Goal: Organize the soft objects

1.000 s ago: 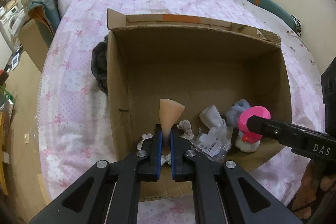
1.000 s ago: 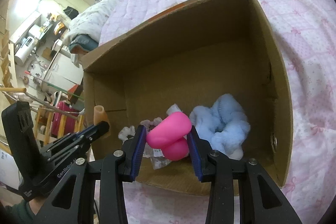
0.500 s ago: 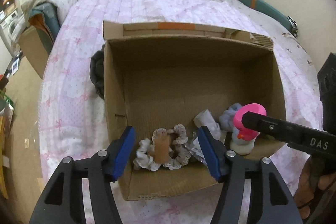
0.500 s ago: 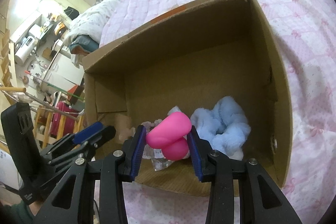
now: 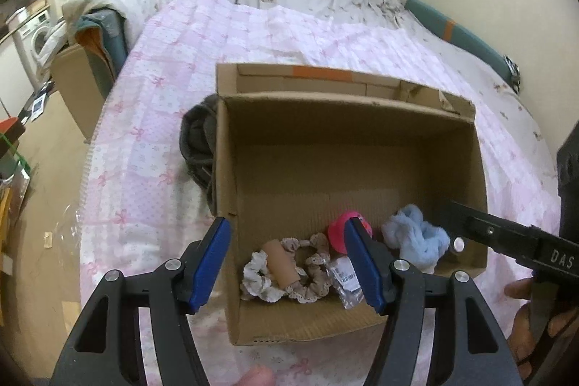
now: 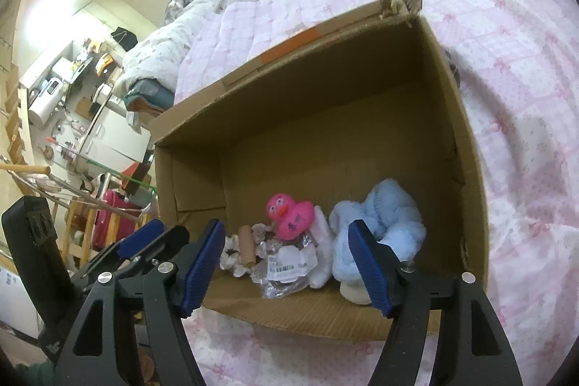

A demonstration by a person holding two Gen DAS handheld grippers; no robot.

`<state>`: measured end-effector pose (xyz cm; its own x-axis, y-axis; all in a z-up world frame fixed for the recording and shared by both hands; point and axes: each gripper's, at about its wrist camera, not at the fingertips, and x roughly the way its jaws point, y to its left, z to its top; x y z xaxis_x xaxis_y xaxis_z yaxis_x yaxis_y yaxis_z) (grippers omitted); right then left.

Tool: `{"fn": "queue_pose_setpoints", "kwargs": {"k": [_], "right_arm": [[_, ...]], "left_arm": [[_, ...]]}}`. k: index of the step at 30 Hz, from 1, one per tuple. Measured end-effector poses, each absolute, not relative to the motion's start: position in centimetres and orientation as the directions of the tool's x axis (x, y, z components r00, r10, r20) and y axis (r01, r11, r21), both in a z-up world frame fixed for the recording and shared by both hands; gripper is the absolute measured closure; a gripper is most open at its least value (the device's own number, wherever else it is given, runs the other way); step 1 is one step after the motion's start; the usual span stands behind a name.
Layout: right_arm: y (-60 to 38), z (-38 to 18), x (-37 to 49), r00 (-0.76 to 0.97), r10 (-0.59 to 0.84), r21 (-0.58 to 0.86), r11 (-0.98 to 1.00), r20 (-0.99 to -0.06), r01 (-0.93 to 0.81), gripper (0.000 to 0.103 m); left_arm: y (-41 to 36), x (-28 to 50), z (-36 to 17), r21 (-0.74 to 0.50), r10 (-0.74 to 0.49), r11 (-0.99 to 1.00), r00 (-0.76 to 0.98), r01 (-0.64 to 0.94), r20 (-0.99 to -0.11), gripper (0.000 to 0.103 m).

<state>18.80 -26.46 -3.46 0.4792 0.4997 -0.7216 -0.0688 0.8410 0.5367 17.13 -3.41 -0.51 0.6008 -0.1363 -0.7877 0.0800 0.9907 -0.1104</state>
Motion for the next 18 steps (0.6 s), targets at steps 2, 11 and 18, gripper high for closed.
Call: {"fn": "queue_pose_setpoints", "kwargs": {"k": [2, 11, 18], "right_arm": [[-26.5, -2.8, 18.4, 0.498, 0.49, 0.523, 0.848, -0.716, -0.083, 0.028], [-25.7, 1.1, 15.7, 0.608, 0.389, 0.38, 0.912, -0.692, -0.151, 0.002], [-25.4, 4.0, 13.2, 0.671, 0.354, 0.325, 0.929, -0.651, -0.175, 0.0]], "left_arm": [[-3.2, 16.9, 0.0, -0.11, -0.129, 0.992, 0.611, 0.068, -0.781, 0.037], [-1.6, 14.5, 2.5, -0.084, -0.068, 0.996, 0.663, 0.008, -0.745, 0.025], [-0.3, 11.8, 4.6, -0.09, -0.034, 0.995, 0.702, -0.043, -0.712, 0.007]]}}
